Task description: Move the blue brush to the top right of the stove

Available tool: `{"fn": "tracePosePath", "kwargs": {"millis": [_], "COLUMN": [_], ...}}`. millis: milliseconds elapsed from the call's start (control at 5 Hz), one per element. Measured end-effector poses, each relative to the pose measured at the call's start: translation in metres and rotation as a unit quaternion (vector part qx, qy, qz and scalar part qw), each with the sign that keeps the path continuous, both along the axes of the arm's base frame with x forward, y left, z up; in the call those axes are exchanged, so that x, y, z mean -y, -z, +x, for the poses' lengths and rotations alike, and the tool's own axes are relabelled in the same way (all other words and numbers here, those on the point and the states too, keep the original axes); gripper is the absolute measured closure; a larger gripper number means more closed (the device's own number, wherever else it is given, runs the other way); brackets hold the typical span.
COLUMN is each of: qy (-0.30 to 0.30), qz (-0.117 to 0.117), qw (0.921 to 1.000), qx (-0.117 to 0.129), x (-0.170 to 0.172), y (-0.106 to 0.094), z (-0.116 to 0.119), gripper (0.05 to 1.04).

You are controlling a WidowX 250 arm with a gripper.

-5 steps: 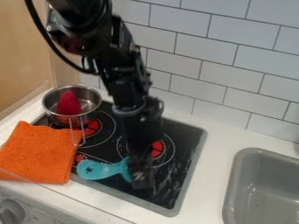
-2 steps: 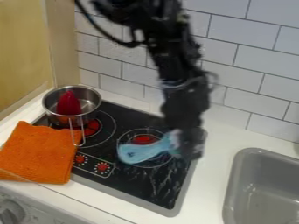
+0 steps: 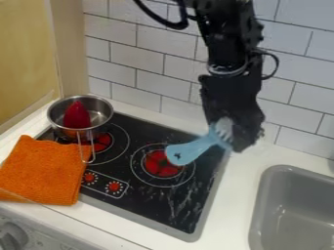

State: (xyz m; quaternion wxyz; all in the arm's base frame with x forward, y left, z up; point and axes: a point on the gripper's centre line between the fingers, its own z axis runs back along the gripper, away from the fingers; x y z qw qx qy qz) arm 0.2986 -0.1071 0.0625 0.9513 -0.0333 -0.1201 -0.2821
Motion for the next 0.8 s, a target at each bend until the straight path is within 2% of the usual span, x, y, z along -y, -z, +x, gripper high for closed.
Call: {"fn": "tracePosePath", "kwargs": {"millis": [200, 600, 800], "qy": [-0.089, -0.163, -0.173], "qz": [0.005, 0.022, 0.03], "qw": [0.9959, 0.9863, 0.9844], "qx": [0.017, -0.001, -0.006], "x": [-0.004, -0.015, -0.02], "y": [-0.006, 0.011, 0.019], "z": [0.022, 0.041, 0.048], "gripper": [0.361, 0.361, 0.361]}}
